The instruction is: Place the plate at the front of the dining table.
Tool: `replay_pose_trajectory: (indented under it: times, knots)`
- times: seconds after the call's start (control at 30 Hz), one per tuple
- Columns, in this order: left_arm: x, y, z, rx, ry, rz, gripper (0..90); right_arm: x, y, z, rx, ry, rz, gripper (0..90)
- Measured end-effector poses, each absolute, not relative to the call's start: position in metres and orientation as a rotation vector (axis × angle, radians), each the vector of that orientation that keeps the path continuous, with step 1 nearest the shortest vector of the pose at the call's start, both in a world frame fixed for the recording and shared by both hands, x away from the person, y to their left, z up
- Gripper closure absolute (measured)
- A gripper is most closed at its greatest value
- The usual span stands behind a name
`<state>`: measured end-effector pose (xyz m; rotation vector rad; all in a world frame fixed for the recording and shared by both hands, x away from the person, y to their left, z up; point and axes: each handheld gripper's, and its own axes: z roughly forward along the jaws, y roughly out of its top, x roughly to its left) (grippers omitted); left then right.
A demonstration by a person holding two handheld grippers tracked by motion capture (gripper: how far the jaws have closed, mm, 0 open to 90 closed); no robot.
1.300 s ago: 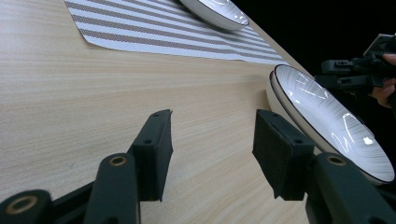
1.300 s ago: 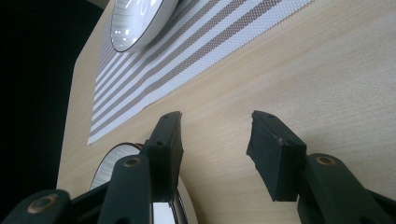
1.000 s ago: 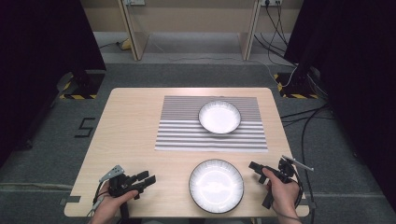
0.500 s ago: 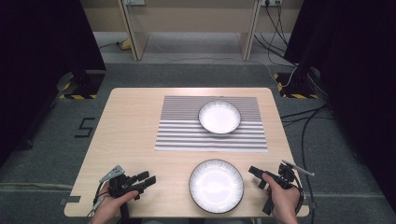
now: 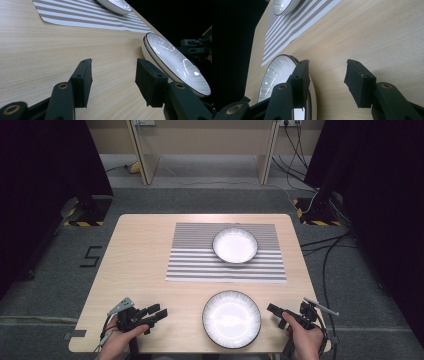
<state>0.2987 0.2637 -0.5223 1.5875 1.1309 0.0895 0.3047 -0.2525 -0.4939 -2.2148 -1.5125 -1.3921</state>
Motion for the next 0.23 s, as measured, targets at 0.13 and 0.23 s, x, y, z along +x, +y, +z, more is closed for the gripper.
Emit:
replay_pose_trajectory:
  times: [0.13, 0.23]
  knots:
    - [0.2986, 0.2620, -0.5223, 1.592, 1.127, 0.087, 46.8, 0.3038, -0.2491, -0.4917, -2.198, -1.522, -1.410, 52.0]
    - [0.2988, 0.2612, -0.5224, 1.593, 1.126, 0.086, 46.7, 0.3107, -0.2466, -0.4873, -2.180, -1.532, -1.423, 50.2]
